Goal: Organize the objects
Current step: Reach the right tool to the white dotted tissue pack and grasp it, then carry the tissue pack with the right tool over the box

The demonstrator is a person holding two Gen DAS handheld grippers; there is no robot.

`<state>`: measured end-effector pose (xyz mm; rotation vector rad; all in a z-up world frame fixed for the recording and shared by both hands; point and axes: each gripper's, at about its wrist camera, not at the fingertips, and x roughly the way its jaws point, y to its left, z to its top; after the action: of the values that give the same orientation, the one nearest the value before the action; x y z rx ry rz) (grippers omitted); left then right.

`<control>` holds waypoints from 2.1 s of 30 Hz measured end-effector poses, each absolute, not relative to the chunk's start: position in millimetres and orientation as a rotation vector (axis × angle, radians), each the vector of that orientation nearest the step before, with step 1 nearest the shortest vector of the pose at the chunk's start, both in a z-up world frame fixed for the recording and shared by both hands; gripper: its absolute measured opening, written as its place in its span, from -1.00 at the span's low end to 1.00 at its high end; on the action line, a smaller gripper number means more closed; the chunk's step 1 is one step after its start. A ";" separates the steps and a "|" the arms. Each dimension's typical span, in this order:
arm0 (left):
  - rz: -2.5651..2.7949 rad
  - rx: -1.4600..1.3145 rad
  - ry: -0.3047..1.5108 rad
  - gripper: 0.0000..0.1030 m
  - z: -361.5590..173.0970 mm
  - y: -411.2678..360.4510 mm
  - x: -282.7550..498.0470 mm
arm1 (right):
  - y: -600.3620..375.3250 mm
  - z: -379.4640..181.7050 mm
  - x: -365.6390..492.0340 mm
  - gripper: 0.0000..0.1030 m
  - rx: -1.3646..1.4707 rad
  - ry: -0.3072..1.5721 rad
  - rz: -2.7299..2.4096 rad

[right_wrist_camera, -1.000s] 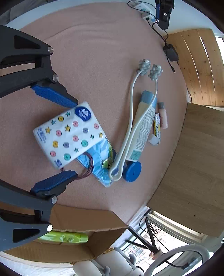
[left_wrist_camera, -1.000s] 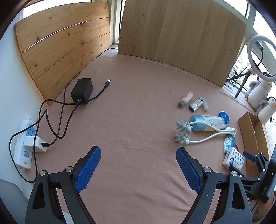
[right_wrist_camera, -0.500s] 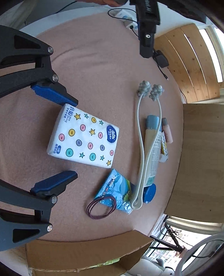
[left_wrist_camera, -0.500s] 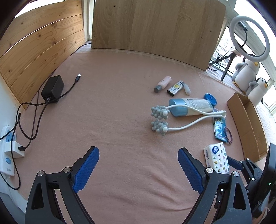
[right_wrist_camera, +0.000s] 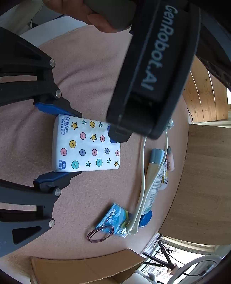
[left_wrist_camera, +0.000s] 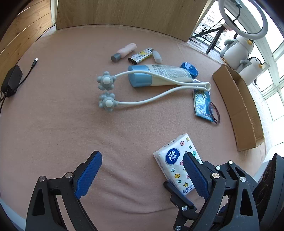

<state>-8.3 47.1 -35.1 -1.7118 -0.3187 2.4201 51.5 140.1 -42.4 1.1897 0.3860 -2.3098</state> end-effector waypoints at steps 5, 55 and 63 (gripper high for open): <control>2.333 -1.782 -0.344 0.83 -47.1 66.5 -13.5 | 145.3 -42.0 61.8 -0.02 1.165 0.390 -2.342; 2.440 -1.520 -0.193 0.21 65.9 111.0 -17.4 | 150.6 35.6 77.2 -0.09 0.865 0.281 -2.496; 2.437 -1.478 -0.143 0.21 77.2 129.9 -22.6 | 169.5 43.0 66.2 -0.09 0.838 0.259 -2.543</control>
<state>-22.6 129.9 77.2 -1.4775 -0.1428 2.4373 66.2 169.5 43.0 0.8384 0.2586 -2.5431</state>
